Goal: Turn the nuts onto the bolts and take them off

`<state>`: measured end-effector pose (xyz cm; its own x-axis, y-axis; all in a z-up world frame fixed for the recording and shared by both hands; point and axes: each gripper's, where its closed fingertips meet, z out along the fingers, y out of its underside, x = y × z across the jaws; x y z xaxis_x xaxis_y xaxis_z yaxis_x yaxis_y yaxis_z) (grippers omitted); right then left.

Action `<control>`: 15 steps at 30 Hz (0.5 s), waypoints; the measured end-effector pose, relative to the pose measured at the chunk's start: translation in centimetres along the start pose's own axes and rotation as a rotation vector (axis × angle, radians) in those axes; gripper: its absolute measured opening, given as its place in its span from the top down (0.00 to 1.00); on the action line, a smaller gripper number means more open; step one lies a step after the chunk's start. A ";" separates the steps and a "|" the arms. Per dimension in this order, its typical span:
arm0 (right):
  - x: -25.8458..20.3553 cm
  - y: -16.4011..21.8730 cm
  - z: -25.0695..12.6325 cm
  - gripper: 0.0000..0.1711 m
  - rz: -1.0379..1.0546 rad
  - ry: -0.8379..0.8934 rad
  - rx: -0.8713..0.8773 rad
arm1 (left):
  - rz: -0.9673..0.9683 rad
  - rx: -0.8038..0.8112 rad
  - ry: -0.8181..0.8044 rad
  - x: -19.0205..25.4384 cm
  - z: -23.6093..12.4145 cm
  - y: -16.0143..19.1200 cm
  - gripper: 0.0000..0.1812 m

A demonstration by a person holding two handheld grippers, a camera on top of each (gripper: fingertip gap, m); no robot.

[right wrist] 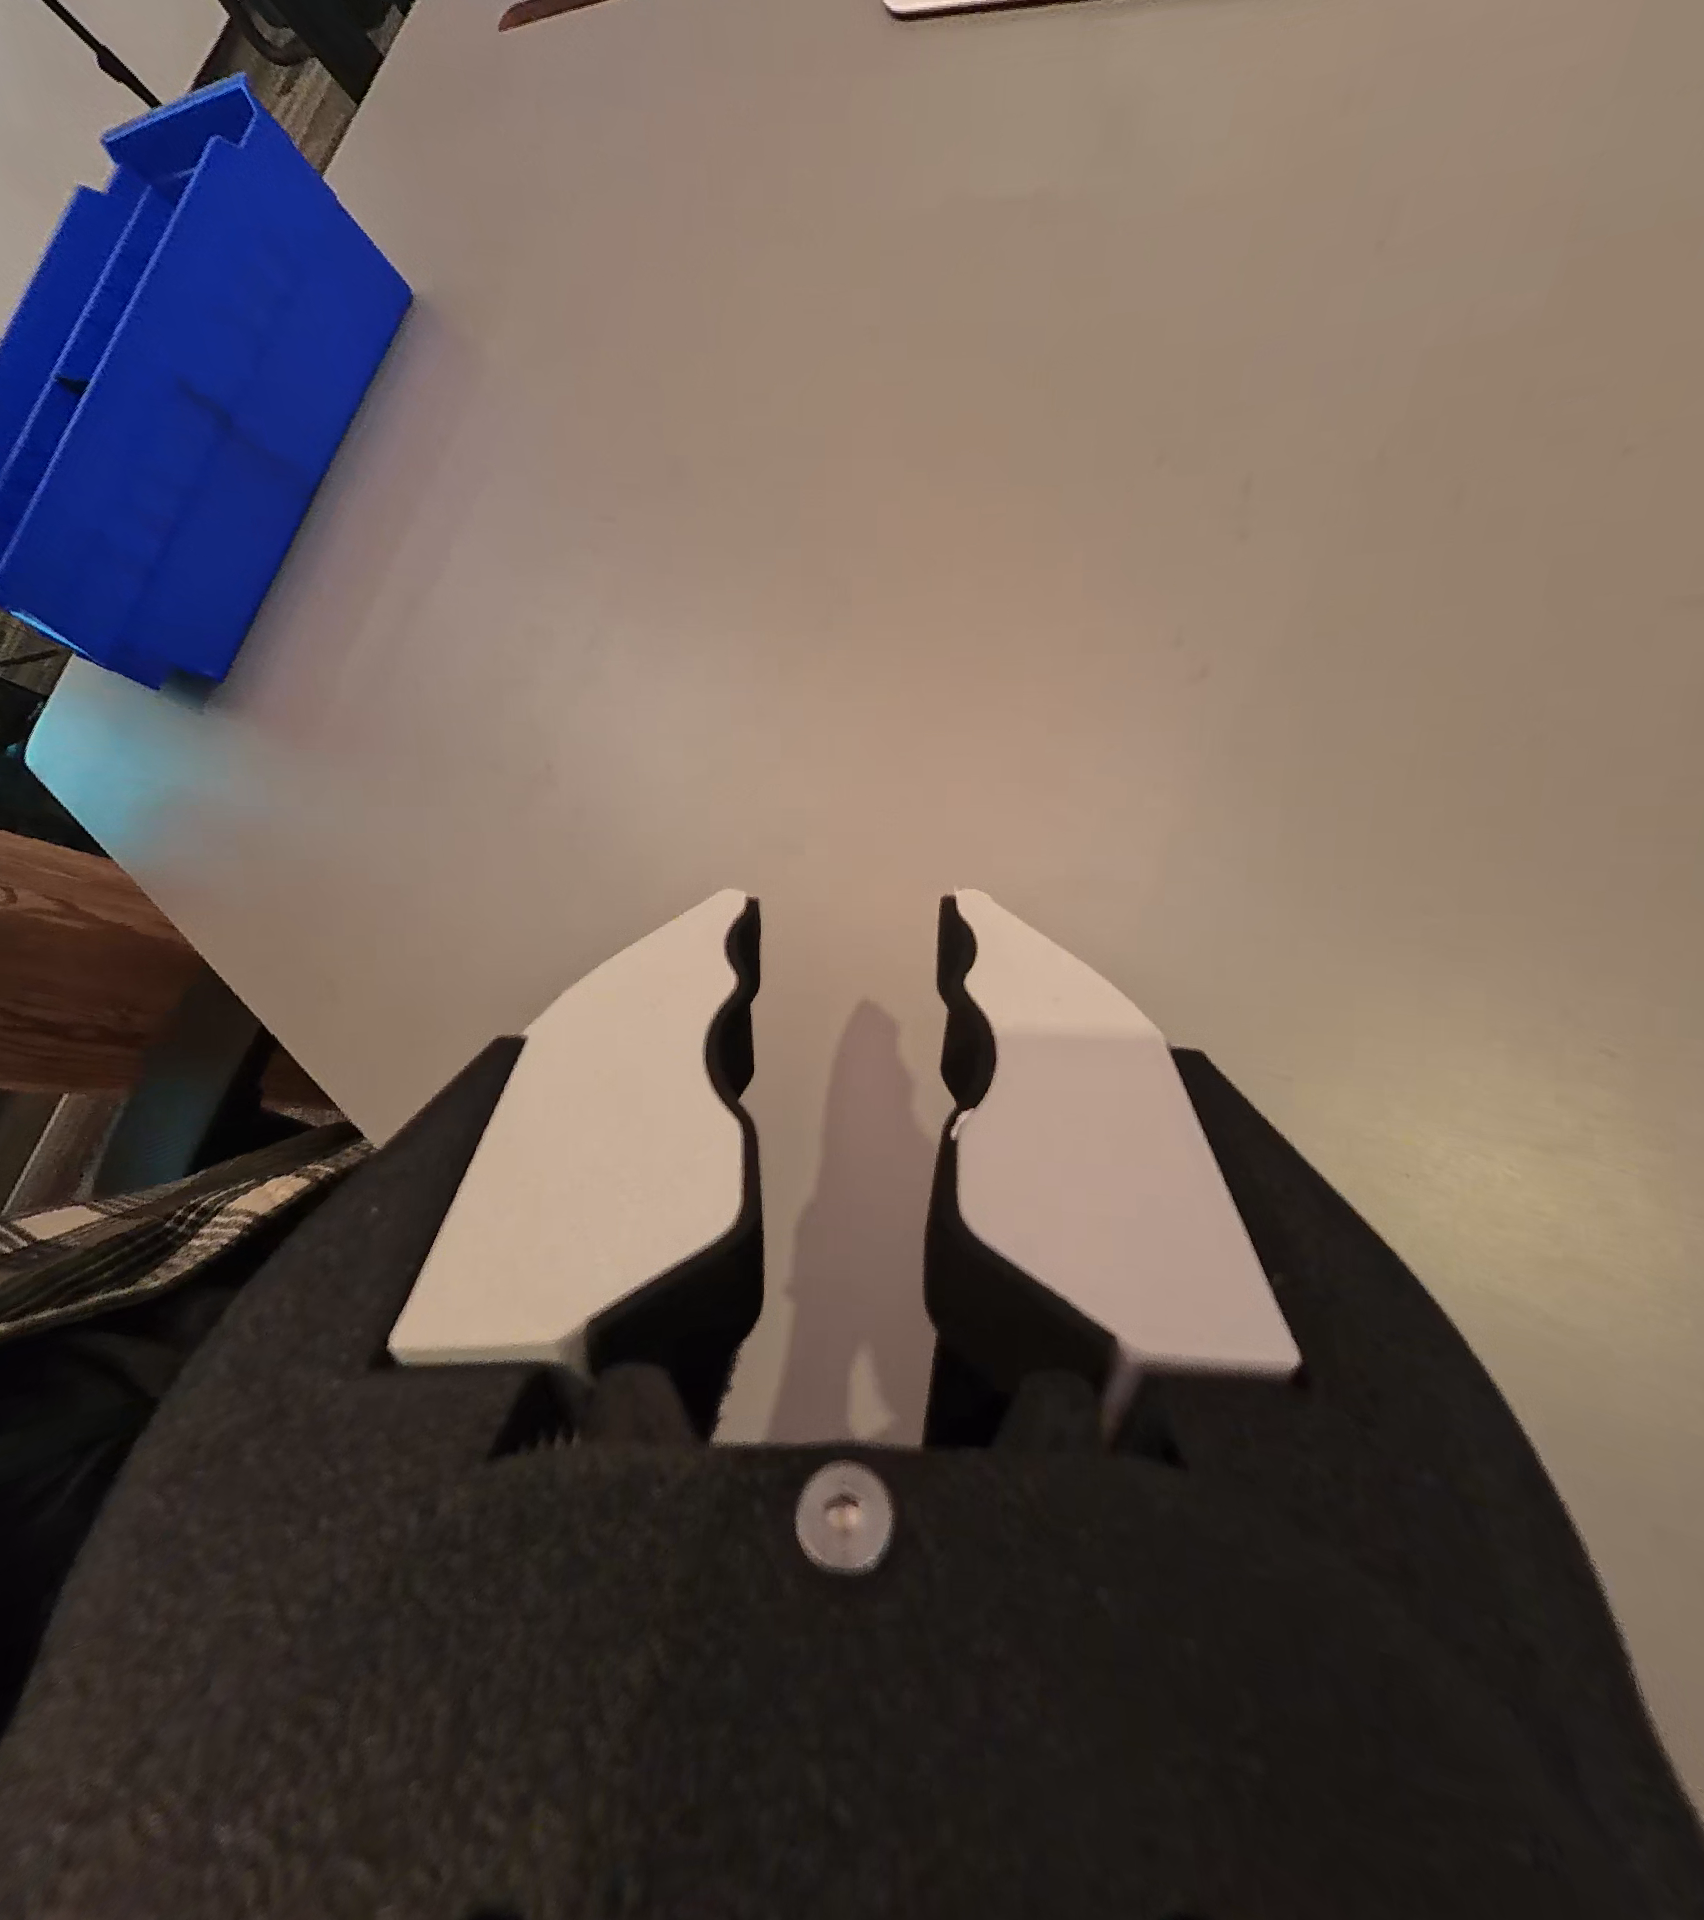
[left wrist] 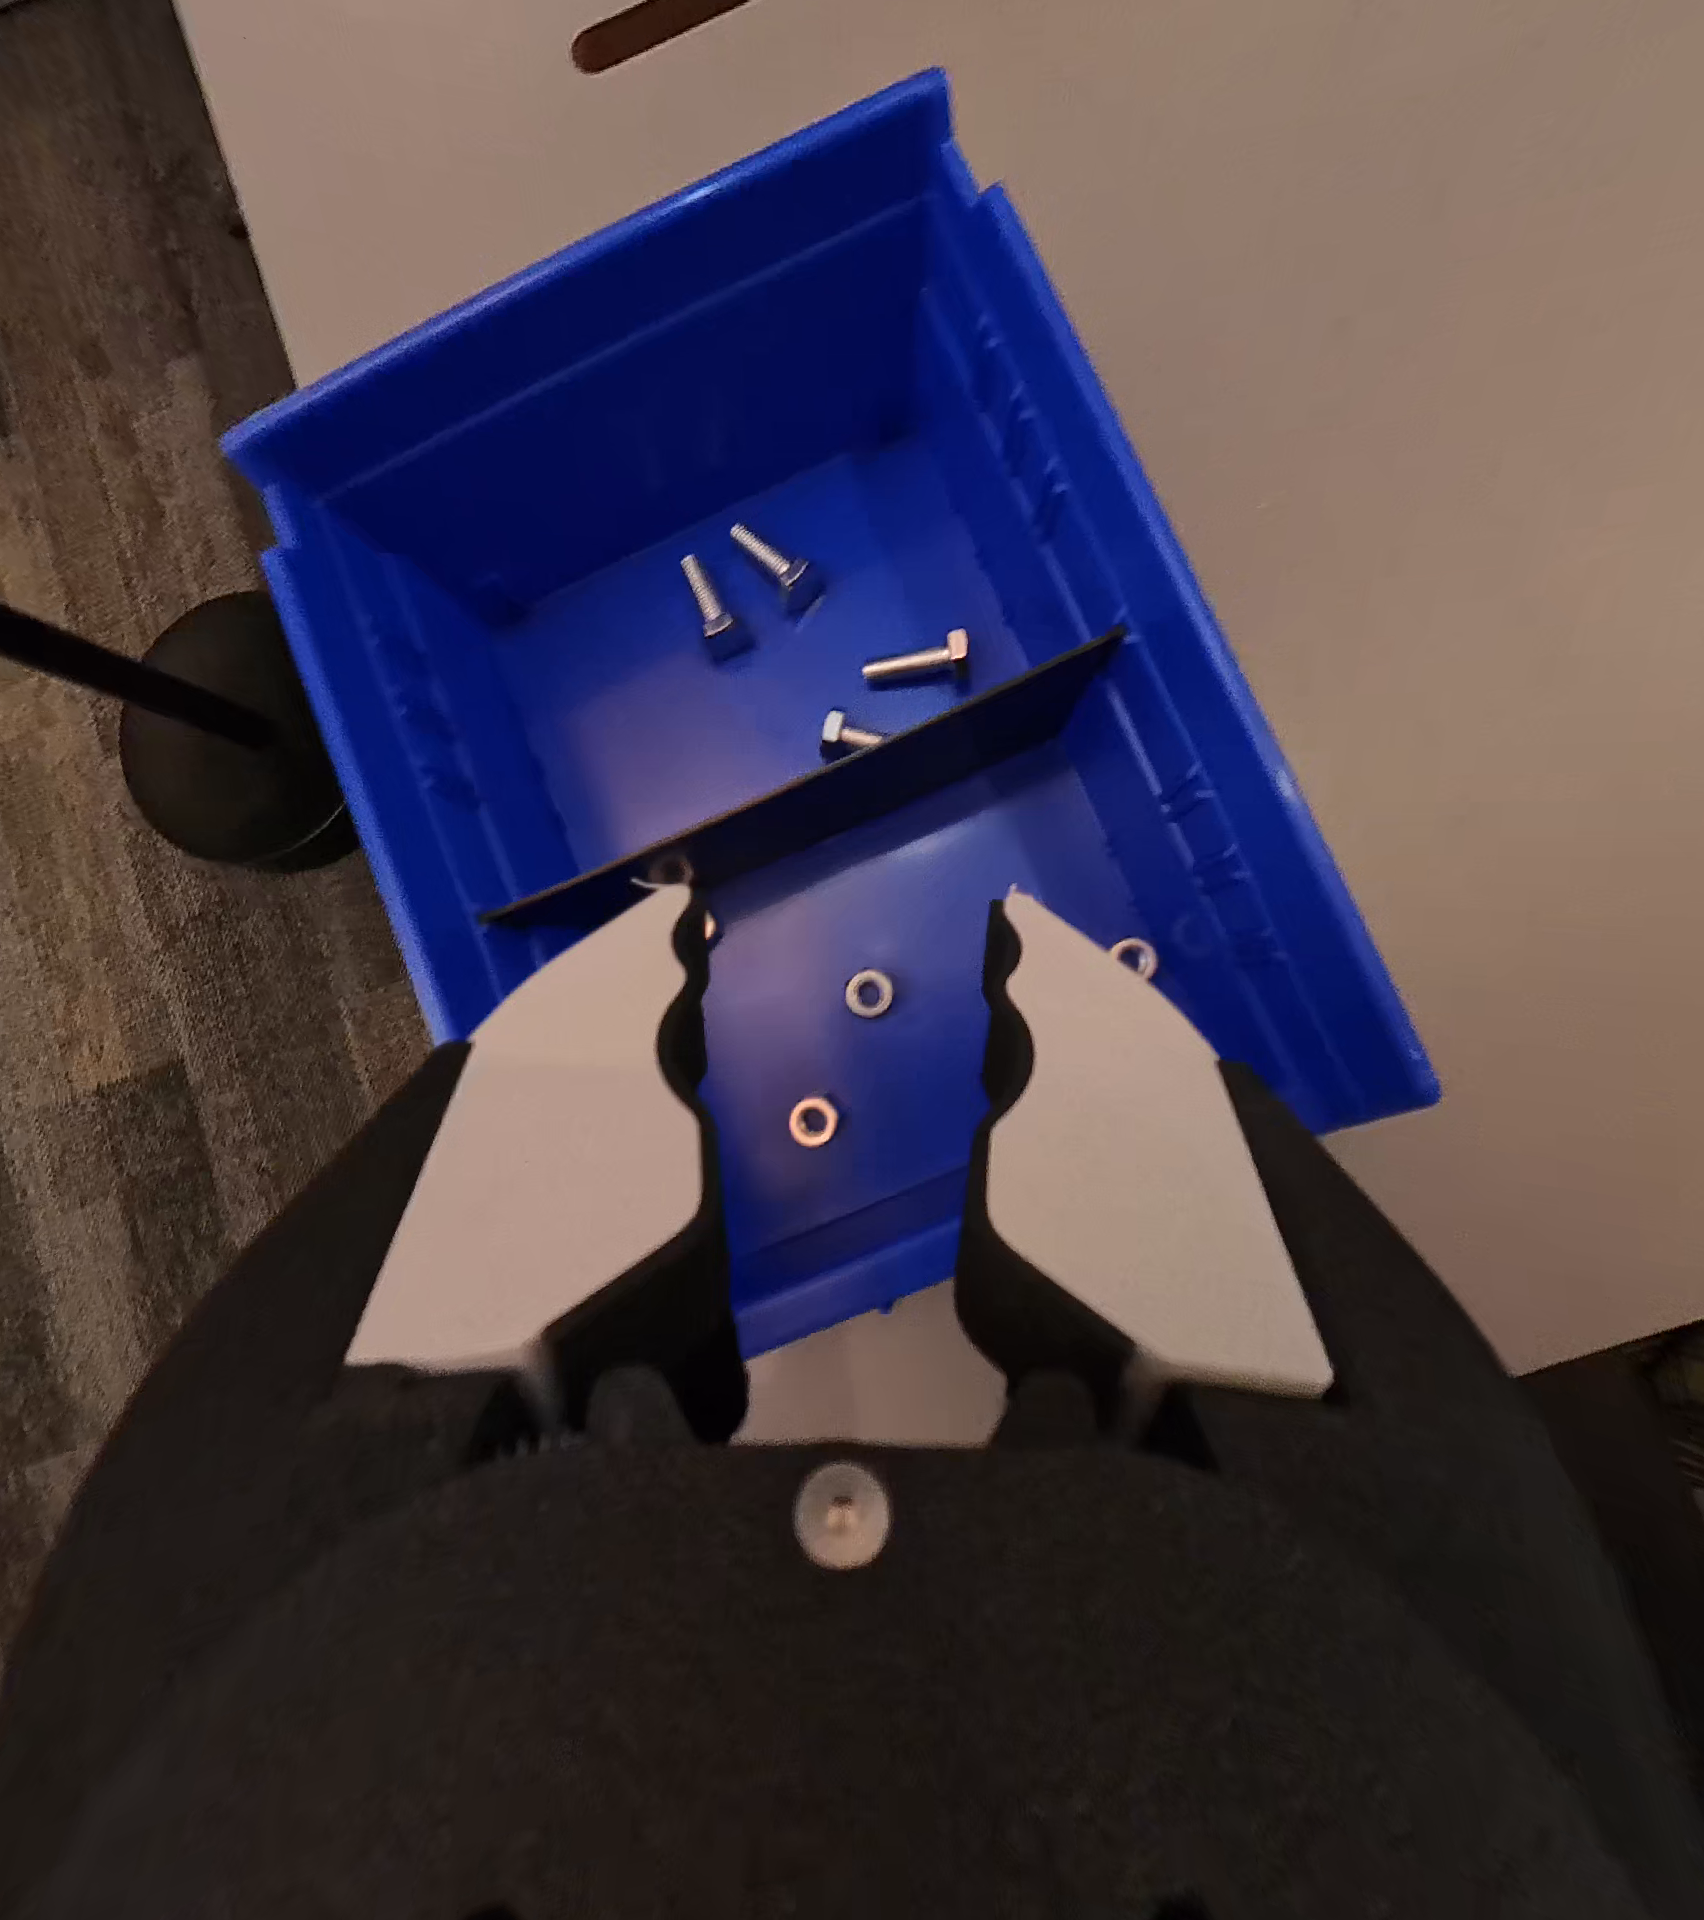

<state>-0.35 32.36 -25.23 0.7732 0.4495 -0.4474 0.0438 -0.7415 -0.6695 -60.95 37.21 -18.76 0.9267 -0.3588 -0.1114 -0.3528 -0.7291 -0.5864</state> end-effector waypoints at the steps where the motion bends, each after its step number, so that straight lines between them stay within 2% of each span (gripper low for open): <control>1: 0.0 0.0 0.1 0.81 -0.002 0.001 0.002 | 0.010 0.001 0.013 0.3 0.2 -0.4 0.72; 15: 0.1 0.3 0.6 0.81 -0.025 0.042 0.082 | 0.023 -0.071 0.041 -1.1 5.1 -3.8 0.72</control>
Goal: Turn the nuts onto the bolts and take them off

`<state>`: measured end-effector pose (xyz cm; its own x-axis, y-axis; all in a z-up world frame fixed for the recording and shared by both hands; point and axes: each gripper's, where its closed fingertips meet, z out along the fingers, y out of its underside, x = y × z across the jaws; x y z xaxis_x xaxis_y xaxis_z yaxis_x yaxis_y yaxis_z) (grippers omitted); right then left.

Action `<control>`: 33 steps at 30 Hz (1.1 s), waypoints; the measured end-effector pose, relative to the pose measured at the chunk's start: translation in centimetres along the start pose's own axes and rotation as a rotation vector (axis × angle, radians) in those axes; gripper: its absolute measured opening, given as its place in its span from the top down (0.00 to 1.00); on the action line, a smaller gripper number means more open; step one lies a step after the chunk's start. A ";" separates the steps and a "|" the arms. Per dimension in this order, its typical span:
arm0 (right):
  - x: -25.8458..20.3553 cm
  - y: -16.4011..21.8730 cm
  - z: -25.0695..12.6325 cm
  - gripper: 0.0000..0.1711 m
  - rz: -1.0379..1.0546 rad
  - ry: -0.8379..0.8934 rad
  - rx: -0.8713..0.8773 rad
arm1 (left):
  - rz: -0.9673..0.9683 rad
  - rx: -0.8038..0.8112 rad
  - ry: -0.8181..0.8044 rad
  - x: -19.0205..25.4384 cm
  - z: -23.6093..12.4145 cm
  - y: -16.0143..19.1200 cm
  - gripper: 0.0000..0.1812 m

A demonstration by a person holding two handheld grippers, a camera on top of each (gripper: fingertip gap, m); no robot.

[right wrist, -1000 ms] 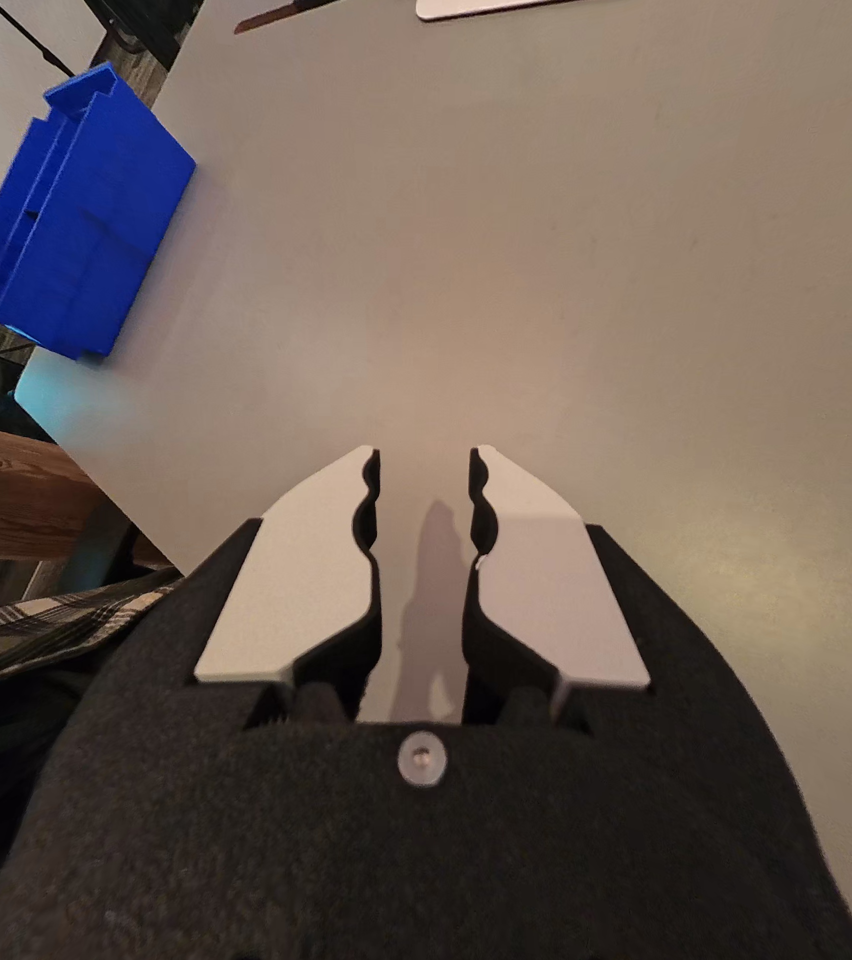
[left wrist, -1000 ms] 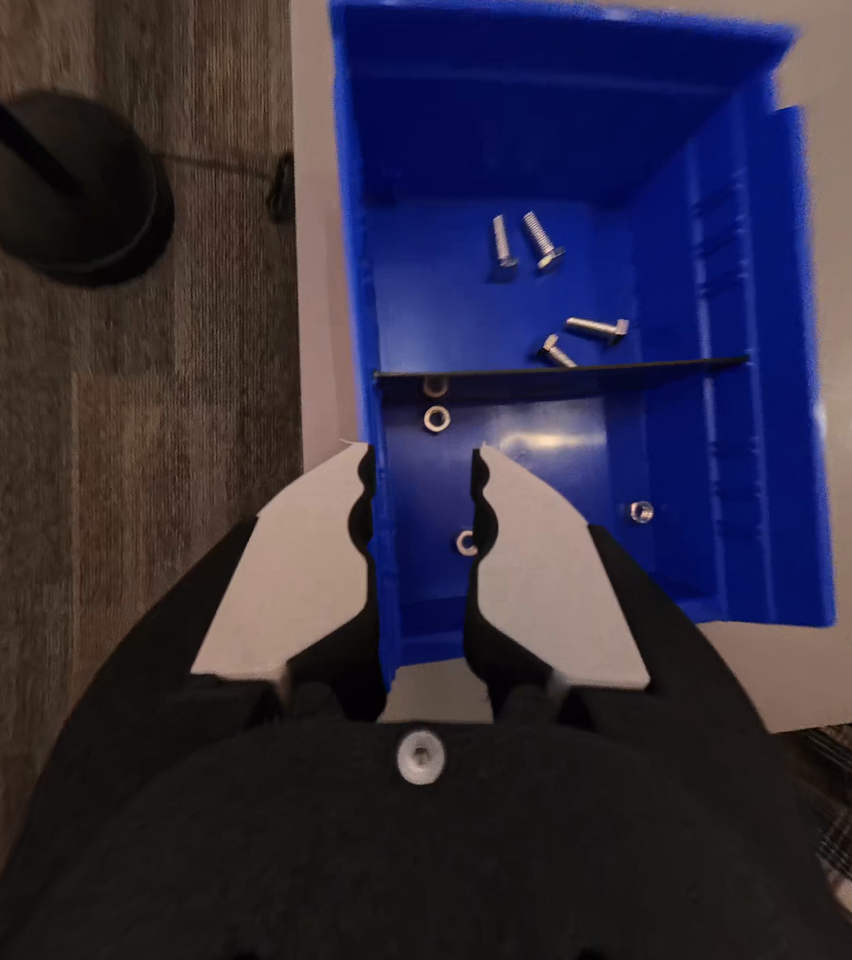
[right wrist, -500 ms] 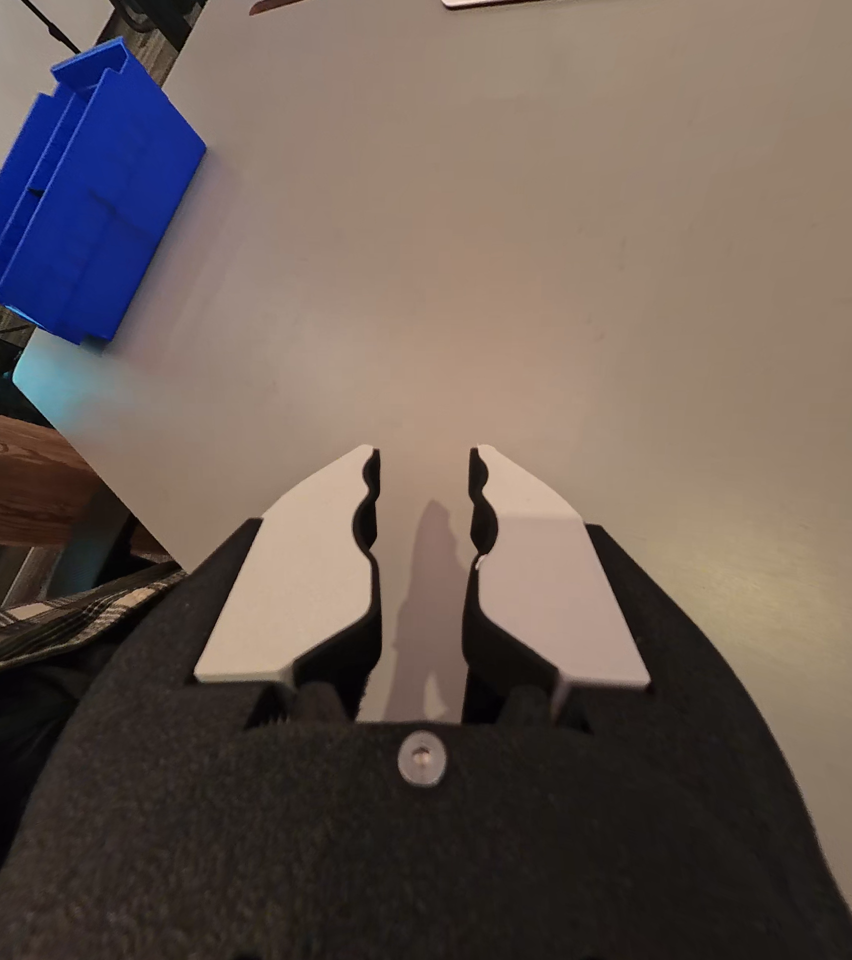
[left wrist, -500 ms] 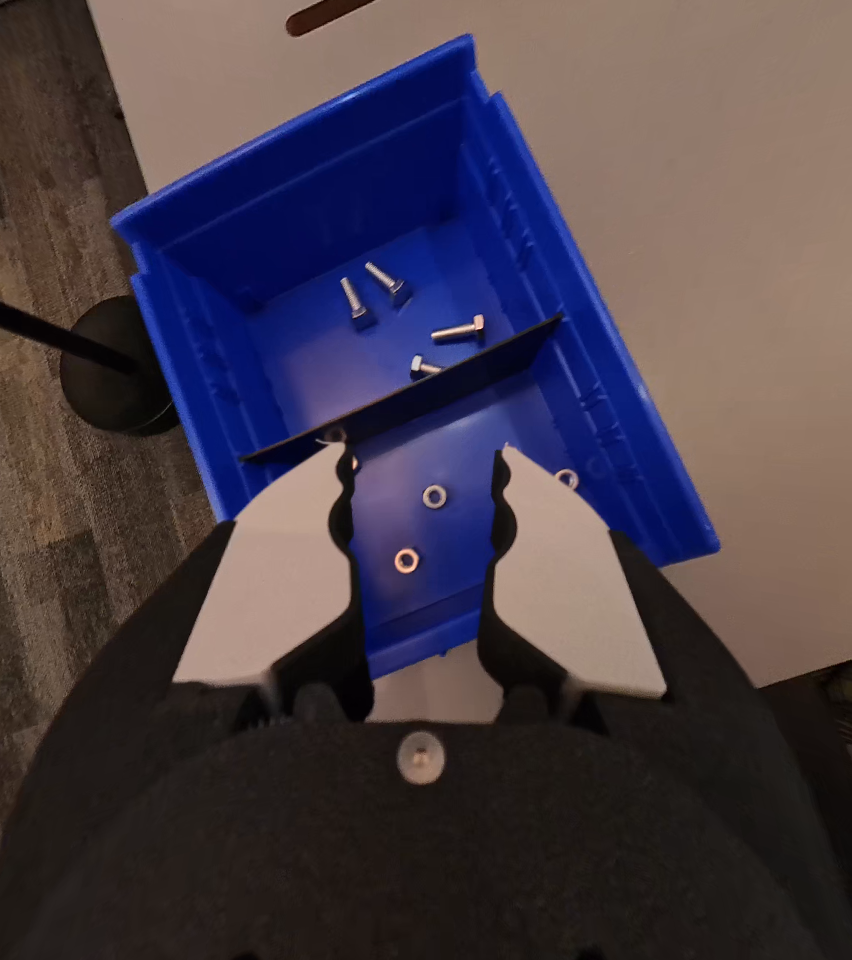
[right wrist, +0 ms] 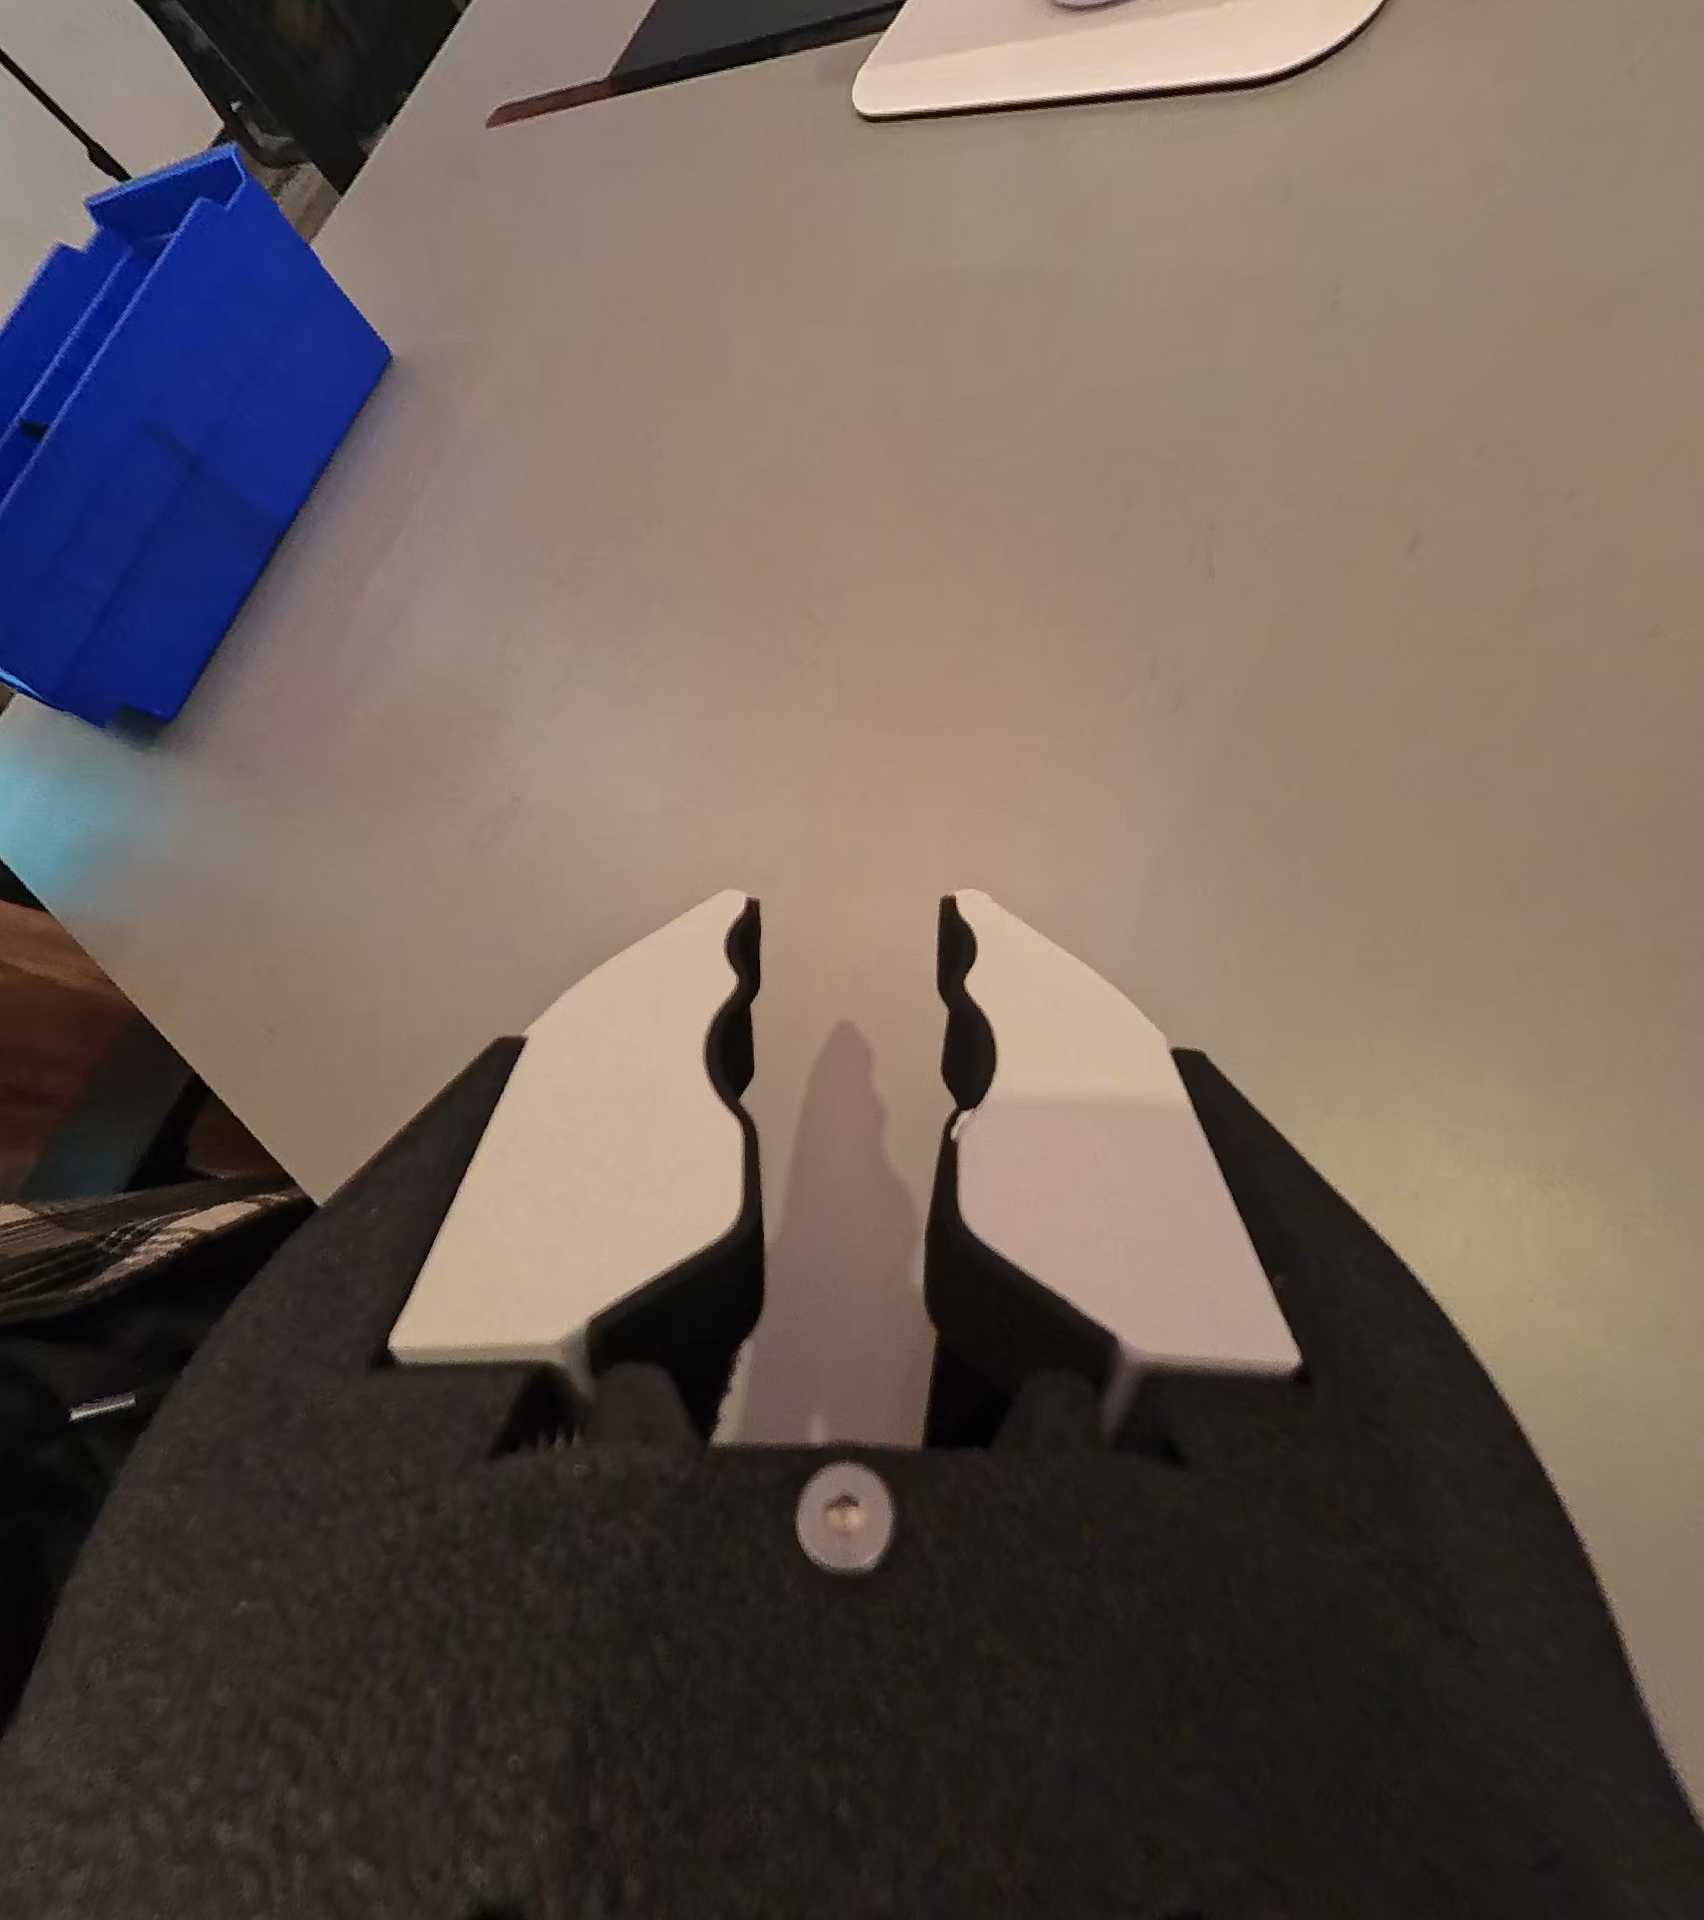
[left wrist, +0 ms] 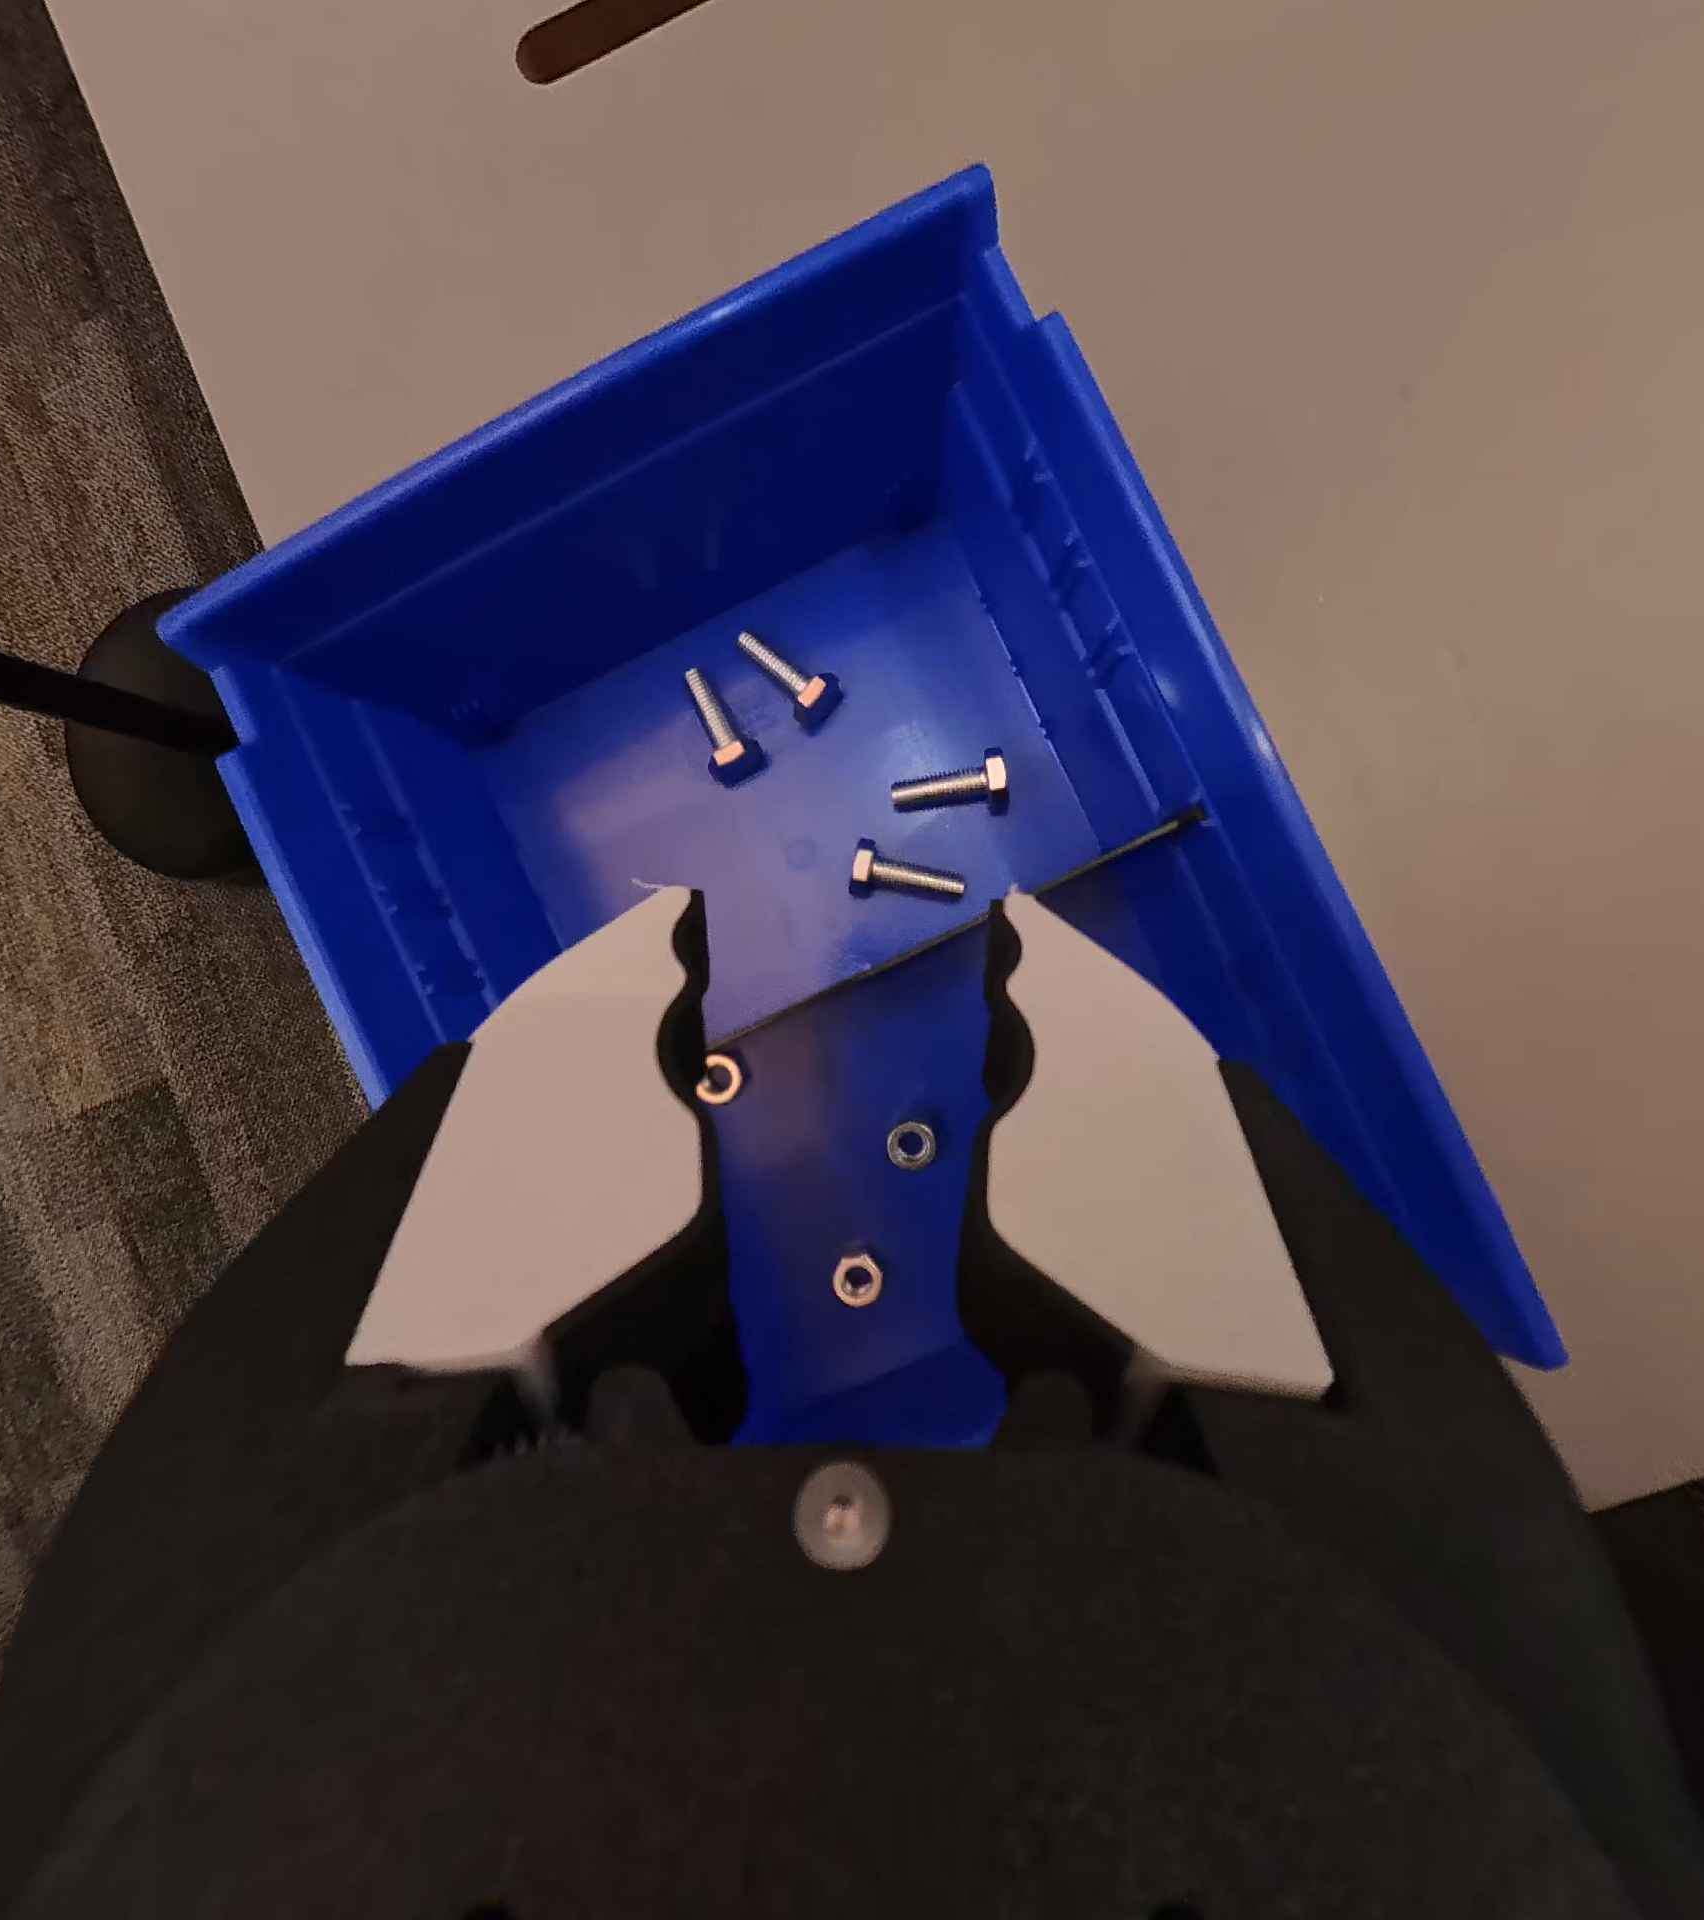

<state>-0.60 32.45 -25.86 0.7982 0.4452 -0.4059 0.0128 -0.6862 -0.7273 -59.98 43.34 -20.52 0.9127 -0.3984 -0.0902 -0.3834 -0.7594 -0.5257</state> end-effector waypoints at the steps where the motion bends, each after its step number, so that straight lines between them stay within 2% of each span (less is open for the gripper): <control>1: 0.1 0.1 0.0 0.81 0.003 0.005 -0.005 | 0.001 0.001 0.000 -0.1 0.2 -0.1 0.72; 8: 0.3 0.8 0.5 0.81 0.002 0.022 -0.042 | 0.031 0.006 0.007 0.5 -0.2 -0.1 0.72; 17: 0.3 -0.7 0.1 0.81 -0.016 0.036 -0.044 | 0.004 0.050 0.008 0.1 -1.7 -1.2 0.72; 33: 2.2 -1.2 0.6 0.81 0.012 0.070 -0.082 | -0.116 -0.091 0.037 -2.2 5.5 -1.6 0.72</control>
<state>0.76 34.56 -26.21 0.8388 0.3970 -0.3725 0.0498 -0.7373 -0.6737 -60.64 48.26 -24.17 0.9466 -0.3225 -0.0008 -0.2880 -0.8442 -0.4521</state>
